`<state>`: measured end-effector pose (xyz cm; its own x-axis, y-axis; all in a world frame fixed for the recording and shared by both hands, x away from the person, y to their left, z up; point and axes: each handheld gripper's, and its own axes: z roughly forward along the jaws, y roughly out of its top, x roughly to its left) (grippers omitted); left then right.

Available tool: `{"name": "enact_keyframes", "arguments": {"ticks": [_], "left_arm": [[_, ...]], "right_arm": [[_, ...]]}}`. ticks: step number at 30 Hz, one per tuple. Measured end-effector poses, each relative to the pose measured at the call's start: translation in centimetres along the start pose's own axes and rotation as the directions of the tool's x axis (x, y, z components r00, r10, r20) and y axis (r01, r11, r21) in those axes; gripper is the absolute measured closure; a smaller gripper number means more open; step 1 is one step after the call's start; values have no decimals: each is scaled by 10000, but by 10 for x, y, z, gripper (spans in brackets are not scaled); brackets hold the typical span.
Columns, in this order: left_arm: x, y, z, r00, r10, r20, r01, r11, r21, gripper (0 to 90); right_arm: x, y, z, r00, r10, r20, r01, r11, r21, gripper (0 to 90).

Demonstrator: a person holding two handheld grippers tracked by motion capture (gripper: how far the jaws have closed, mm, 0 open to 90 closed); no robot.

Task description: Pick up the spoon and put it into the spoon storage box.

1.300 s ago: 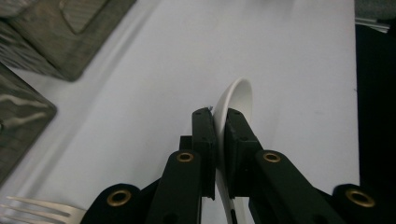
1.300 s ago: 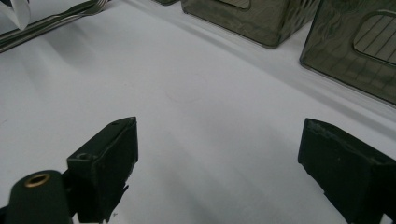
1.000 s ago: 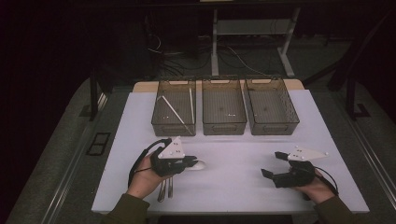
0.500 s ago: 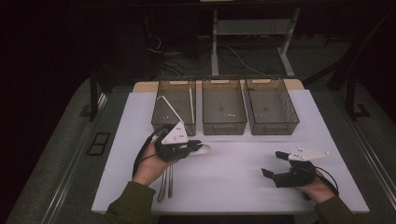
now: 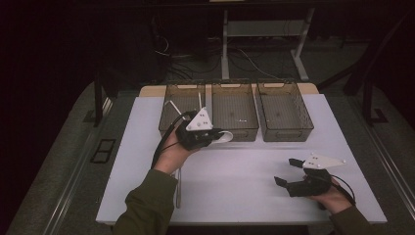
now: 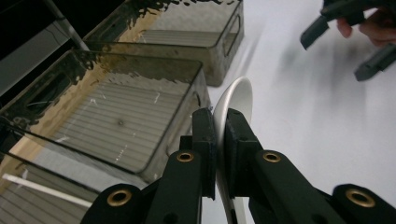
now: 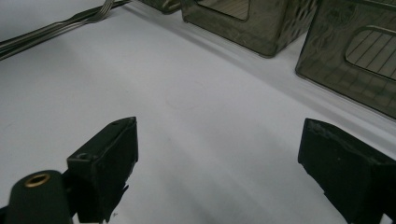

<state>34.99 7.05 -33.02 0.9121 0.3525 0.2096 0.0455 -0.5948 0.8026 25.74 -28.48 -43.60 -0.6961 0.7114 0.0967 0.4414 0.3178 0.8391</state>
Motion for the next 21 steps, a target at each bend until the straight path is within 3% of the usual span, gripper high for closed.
{"name": "enact_keyframes", "arguments": {"ticks": [12, 21], "left_arm": [[33, 25, 32, 9998, -1, -178, 4, 9999, 151, 839], [57, 38, 74, 9997, 15, -251, -1, 9985, 553, 838]], "right_arm": [[-2, 1, -1, 10000, 50, -21, -50, 9999, -100, 124], [-1, 1, -3, 9998, 159, -91, -161, 9997, -188, 124]]}}
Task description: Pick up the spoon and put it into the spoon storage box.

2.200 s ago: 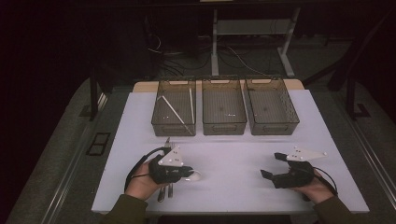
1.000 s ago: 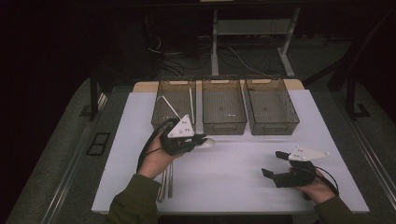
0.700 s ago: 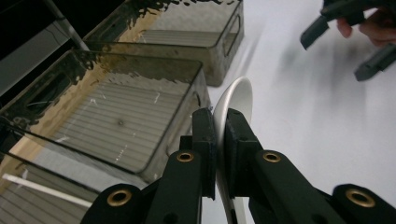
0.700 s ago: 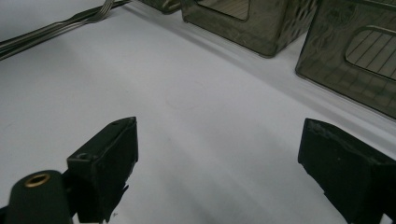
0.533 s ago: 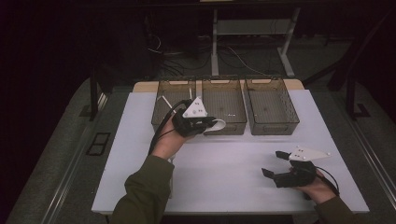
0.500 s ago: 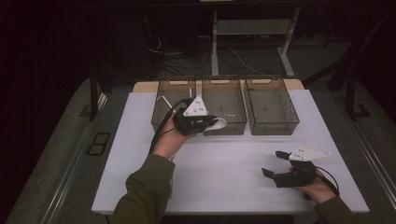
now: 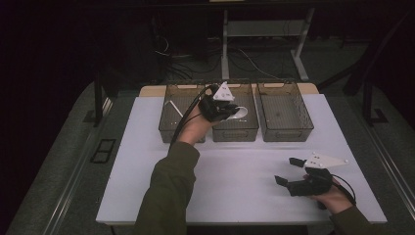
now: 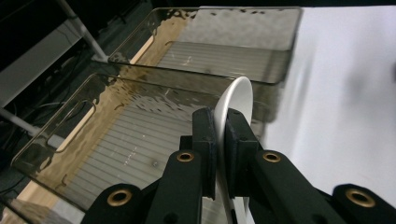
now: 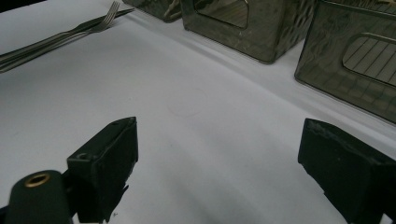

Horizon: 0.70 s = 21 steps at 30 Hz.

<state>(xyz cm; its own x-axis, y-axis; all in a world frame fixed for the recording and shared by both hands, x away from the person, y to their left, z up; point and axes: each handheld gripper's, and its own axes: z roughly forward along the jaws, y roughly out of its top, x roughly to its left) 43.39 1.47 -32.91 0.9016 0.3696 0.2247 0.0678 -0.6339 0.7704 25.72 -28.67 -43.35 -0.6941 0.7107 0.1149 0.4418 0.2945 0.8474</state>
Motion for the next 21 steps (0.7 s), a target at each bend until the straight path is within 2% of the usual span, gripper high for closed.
{"name": "enact_keyframes", "arguments": {"ticks": [4, 9, 12, 16, 18, 21], "left_arm": [[3, 2, 22, 9997, -149, 180, 147, 9998, 148, 837], [2, -1, 49, 9997, 169, 201, -180, 9981, 591, 837], [-1, -4, 60, 9997, 38, 251, -57, 9971, 762, 836], [-3, -8, 67, 9994, -101, 340, 64, 9943, 1066, 825], [-2, -9, 68, 9987, -296, 403, 255, 9949, 977, 774], [-1, -8, 63, 9983, -366, 453, 326, 9958, 856, 732]], "right_arm": [[0, 0, 0, 10000, 16, -43, -16, 10000, -34, 124], [0, 0, -1, 10000, 28, -69, -29, 9999, -124, 124], [-1, 1, -2, 10000, 18, -42, -19, 9999, -164, 124], [-1, 1, -2, 10000, 73, -28, -74, 9998, -169, 124], [-1, 1, -3, 10000, 85, -26, -86, 9998, -190, 124], [-2, 1, -3, 10000, 70, -5, -70, 9998, -208, 124]]}}
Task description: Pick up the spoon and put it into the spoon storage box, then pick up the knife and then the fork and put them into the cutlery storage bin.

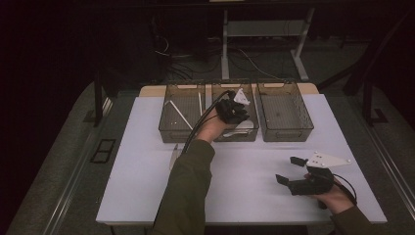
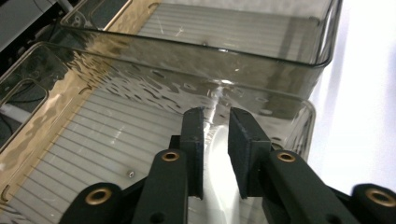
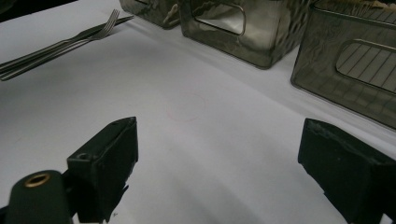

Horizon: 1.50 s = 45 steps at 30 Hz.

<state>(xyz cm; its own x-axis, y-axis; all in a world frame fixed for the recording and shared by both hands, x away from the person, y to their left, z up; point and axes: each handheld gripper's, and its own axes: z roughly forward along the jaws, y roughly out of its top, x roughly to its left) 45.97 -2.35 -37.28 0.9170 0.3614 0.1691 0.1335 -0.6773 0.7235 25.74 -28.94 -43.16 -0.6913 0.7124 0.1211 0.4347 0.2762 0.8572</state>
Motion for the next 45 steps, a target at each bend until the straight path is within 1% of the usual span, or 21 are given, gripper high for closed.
{"name": "enact_keyframes", "arguments": {"ticks": [3, 5, 6, 7, 8, 11, 14, 16, 20, 23, 25, 26, 27, 30, 33, 34, 37, 40, 41, 43, 45], "left_arm": [[-1, 2, -8, 9999, -147, 78, 149, 9995, -263, 665], [-4, 3, -16, 9993, -325, 160, 332, 9984, -447, 612], [-7, 3, -21, 9978, -621, 235, 633, 9965, -539, 590], [-9, 2, -26, 9973, -674, 298, 690, 9960, -570, 567], [-10, 2, -30, 9980, -597, 223, 610, 9961, -638, 535], [-19, -2, -45, 9961, -829, 308, 849, 9937, -725, 490], [-27, -7, -60, 9949, -934, 373, 964, 9912, -902, 454], [-33, -12, -68, 9941, -1020, 370, 1050, 9902, -919, 440], [-43, -20, -81, 9950, -904, 430, 940, 9915, -902, 382], [-52, -28, -88, 9939, -1005, 460, 1045, 9900, -949, 350], [-57, -34, -92, 9932, -1068, 465, 1111, 9887, -1010, 334], [-59, -38, -94, 9917, -1189, 495, 1234, 9872, -1007, 322], [-61, -41, -96, 9917, -1174, 516, 1218, 9883, -914, 314], [-69, -53, -103, 9908, -1291, 414, 1325, 9867, -938, 306], [-75, -67, -111, 9875, -1544, 321, 1569, 9825, -1006, 305], [-77, -72, -113, 9870, -1586, 273, 1606, 9817, -1024, 305], [-81, -89, -121, 9845, -1752, 88, 1753, 9802, -917, 308], [-84, -106, -129, 9815, -1912, -126, 1895, 9781, -857, 333], [-85, -112, -131, 9792, -2017, -222, 1991, 9761, -871, 340], [-87, -123, -136, 9778, -2054, -406, 2022, 9767, -721, 386], [-87, -133, -140, 9744, -2150, -663, 2115, 9758, -563, 415]], "right_arm": [[0, 0, 0, 10000, 27, 3, -27, 10000, 12, 124], [0, 0, 0, 10000, 19, 13, -19, 10000, 0, 124], [0, 0, 0, 10000, 15, 9, -15, 10000, 14, 124], [-1, 0, 0, 10000, -4, 27, 4, 10000, -11, 124], [-1, 0, 0, 10000, 4, 42, -4, 10000, 5, 124], [-1, 0, 0, 10000, 16, 64, -16, 10000, 17, 124], [-1, 0, 0, 10000, 18, 79, -18, 10000, 53, 124], [-1, 0, -1, 9999, 38, 100, -38, 10000, 15, 124], [-1, 0, -1, 9999, 8, 120, -9, 10000, 36, 124], [-1, 0, 0, 9999, 19, 133, -20, 10000, 57, 124], [-1, 0, 0, 9999, 25, 134, -25, 10000, 68, 124], [-1, 0, 0, 9999, 2, 130, -2, 10000, 62, 124], [-1, 0, 0, 9999, -8, 138, 8, 10000, 60, 124], [-2, 0, 0, 9999, 58, 131, -60, 9999, 113, 124], [-2, -1, 0, 9999, 40, 146, -41, 9999, 112, 124], [-3, -1, 1, 9998, -110, 183, 108, 9999, 62, 124], [-2, -1, 1, 9998, -10, 209, 7, 9999, 136, 124], [-2, -1, 1, 9998, -11, 217, 8, 9999, 119, 124], [-2, -1, 1, 9997, -24, 230, 21, 9999, 139, 124], [-2, -1, 1, 9997, -13, 242, 9, 9999, 156, 125], [-2, -1, 1, 9996, -29, 264, 24, 9998, 172, 124]]}}
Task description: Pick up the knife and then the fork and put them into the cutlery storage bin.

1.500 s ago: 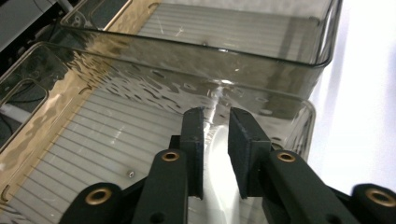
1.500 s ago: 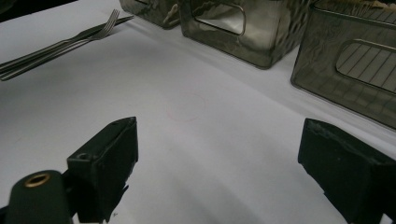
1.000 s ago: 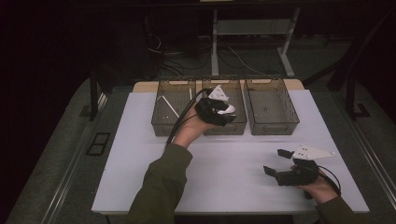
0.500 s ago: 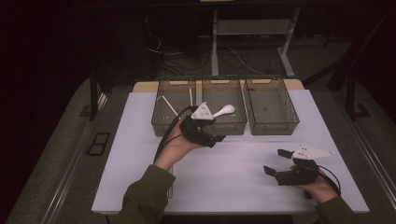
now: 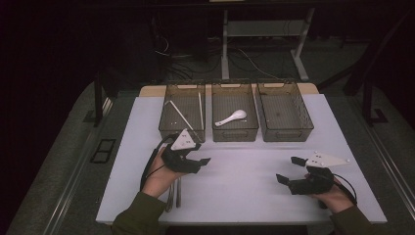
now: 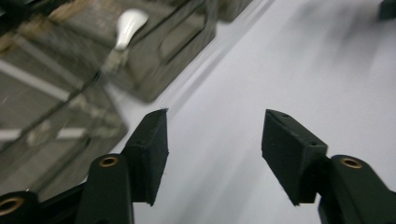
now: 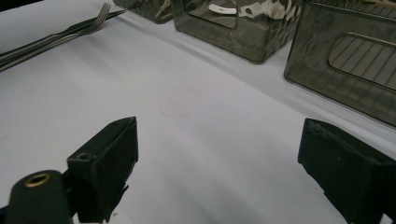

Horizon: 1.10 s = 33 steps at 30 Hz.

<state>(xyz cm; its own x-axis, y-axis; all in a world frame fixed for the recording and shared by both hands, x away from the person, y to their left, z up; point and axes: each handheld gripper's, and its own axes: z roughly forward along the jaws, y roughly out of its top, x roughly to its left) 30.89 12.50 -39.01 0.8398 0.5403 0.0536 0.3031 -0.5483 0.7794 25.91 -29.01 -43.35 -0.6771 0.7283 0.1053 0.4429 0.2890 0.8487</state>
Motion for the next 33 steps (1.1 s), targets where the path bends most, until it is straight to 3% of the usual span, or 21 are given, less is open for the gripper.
{"name": "enact_keyframes", "arguments": {"ticks": [4, 7, 14, 18, 21, 24, 28, 33], "left_arm": [[7, -18, -9, 9980, -212, -597, 229, 9993, 280, 487], [18, -28, -13, 9927, -490, -1102, 545, 9974, 481, 528], [43, -41, -12, 9751, -1233, -1841, 1372, 9884, 648, 581], [51, -46, -11, 9635, -1360, -2305, 1566, 9849, 733, 714], [56, -49, -11, 9506, -1656, -2625, 1919, 9783, 776, 816], [61, -52, -4, 9437, -1820, -2762, 2191, 9695, 1100, 876], [62, -53, 10, 9469, -1644, -2763, 2137, 9638, 1591, 887], [58, -50, 20, 9561, -1472, -2534, 1940, 9659, 1712, 888]], "right_arm": [[0, 0, 0, 10000, -11, 19, 11, 10000, 3, 124], [0, 0, 0, 10000, -34, 24, 34, 10000, 22, 124], [0, 0, 0, 10000, -32, 50, 32, 10000, 56, 124], [0, 0, 0, 10000, -60, 65, 59, 10000, 52, 124], [0, 0, 1, 10000, -58, 63, 58, 10000, 66, 125], [0, 0, 1, 10000, -81, 57, 81, 9999, 62, 125], [0, 0, 1, 9999, -84, 69, 84, 9999, 62, 124], [0, 0, 1, 9999, -52, 85, 52, 10000, 52, 125]]}}
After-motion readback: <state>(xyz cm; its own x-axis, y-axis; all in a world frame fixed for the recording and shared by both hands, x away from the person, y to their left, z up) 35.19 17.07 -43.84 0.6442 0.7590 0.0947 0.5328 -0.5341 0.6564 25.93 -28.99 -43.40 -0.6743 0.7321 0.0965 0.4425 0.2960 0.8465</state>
